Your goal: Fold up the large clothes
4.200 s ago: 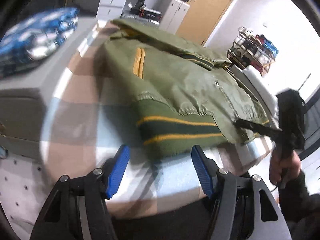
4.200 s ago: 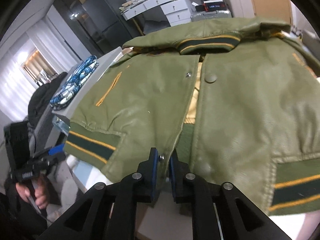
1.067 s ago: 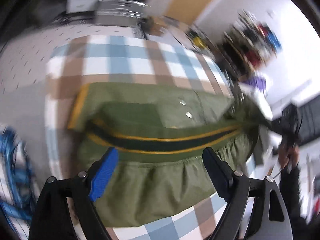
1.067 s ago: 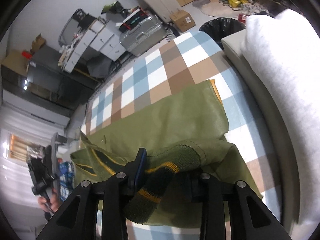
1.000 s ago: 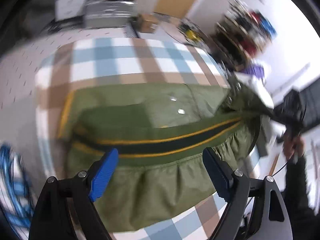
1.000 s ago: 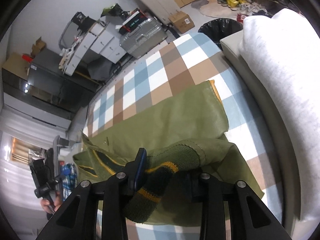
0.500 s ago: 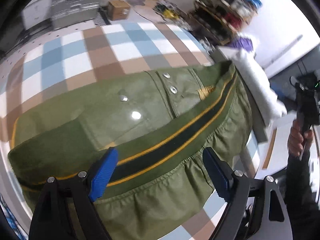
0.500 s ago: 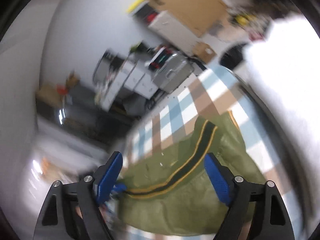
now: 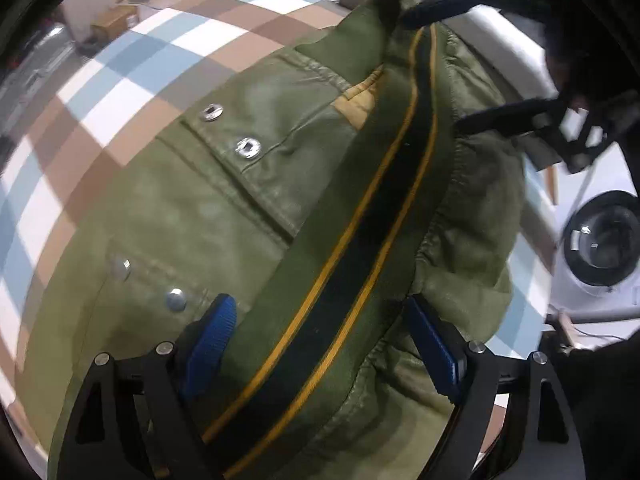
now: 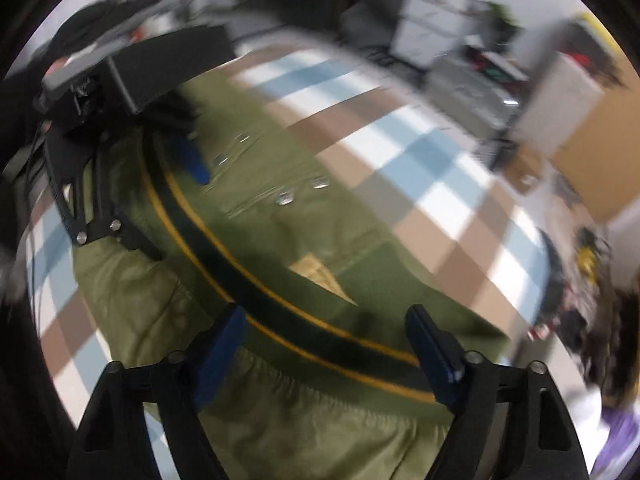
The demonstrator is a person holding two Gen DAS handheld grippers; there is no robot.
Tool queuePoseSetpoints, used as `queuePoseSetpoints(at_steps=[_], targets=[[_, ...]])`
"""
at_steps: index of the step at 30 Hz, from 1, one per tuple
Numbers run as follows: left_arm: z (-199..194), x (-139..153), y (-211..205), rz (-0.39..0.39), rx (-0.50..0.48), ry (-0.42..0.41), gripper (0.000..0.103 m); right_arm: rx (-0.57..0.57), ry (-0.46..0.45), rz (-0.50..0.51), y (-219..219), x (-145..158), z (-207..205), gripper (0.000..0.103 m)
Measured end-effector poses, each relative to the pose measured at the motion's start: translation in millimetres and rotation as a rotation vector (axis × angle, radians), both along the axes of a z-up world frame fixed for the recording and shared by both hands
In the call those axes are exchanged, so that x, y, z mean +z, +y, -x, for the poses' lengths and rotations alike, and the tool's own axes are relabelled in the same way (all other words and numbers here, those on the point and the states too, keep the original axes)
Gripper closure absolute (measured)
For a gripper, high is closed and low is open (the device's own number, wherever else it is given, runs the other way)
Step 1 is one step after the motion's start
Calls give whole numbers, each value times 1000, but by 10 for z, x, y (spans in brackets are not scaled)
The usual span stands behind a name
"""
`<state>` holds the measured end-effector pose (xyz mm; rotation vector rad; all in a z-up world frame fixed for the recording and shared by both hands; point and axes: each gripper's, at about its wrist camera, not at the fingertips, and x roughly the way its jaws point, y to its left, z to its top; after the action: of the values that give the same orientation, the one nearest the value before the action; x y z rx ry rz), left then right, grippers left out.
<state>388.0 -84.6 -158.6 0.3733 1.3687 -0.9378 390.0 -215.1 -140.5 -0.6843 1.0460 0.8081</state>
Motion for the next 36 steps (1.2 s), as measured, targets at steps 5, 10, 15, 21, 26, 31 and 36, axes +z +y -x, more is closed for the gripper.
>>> queuePoseSetpoints(at_steps=[5,10,15,21,26,31,36], targets=[[-71,-50,17,28,-52,99,20,32,125,69,99,-323,-244,43],[-7,-18,-66,-6,-112,116,20,173,169,98,178,-278,68,73],[12,48,-136,-10,-94,118,20,158,240,23,-4,-135,301,77],[57,160,-227,21,-71,51,20,159,121,-21,-123,114,705,95],[281,134,-363,15,-101,29,20,79,60,-92,-170,265,948,96],[594,271,-376,89,-148,-24,36,-83,-25,-293,-368,574,1089,97],[839,450,-434,74,-101,-116,92,-225,-85,-434,-456,649,1154,97]])
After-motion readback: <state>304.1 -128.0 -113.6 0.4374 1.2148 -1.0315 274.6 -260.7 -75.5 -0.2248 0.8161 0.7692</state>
